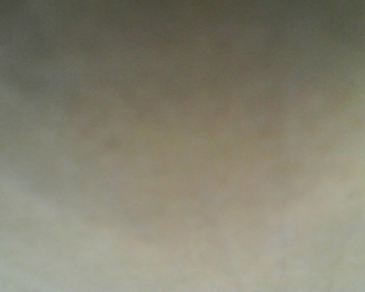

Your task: Grab box from left shelf to table start

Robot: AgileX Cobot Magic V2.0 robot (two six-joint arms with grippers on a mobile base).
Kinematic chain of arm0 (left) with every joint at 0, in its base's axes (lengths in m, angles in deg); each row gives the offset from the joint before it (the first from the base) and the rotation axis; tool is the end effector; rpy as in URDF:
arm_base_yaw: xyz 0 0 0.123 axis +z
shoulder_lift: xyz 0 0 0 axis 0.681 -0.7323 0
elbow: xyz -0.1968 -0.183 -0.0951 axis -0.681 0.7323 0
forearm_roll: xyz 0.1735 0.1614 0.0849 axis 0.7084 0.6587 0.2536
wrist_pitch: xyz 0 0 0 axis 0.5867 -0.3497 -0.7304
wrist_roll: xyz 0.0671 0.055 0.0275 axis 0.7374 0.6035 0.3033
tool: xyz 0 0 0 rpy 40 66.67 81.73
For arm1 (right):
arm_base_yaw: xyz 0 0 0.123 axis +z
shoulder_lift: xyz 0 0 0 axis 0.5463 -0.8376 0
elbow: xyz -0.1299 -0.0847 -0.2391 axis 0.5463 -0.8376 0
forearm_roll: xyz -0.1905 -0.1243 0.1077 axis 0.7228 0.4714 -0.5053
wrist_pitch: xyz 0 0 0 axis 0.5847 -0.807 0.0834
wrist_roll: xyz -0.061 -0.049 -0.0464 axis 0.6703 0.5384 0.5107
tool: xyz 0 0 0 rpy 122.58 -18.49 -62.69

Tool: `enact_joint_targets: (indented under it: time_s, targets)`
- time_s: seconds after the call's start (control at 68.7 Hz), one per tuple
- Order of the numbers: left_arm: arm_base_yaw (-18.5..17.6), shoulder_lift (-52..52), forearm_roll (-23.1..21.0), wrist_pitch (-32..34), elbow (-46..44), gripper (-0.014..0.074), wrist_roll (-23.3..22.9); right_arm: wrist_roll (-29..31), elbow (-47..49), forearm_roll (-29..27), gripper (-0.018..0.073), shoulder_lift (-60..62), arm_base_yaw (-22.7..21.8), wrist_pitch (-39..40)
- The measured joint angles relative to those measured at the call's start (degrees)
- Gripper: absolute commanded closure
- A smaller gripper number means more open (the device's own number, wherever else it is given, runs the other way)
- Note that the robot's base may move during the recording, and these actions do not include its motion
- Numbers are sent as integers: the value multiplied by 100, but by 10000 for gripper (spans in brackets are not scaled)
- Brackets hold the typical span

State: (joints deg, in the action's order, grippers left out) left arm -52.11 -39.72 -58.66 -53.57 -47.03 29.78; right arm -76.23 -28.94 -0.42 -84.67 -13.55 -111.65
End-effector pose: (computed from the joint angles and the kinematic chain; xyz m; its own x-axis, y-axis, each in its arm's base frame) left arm 0.0351 -0.0173 0.2954 -0.4857 -0.1151 -0.8665 0.1794 0.9570 -0.2278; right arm 0.0213 0.0153 0.3982 -0.2726 0.0161 -0.9620 -0.3800 0.9168 0.1230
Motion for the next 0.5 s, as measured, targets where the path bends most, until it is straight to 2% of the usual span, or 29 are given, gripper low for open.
enact_joint_targets:
  time_s: [0.495]
  targets:
    - [0, 0, -8, 0, 0, 688, 0, 0, 0, 0, 501, 0, 0, -9]
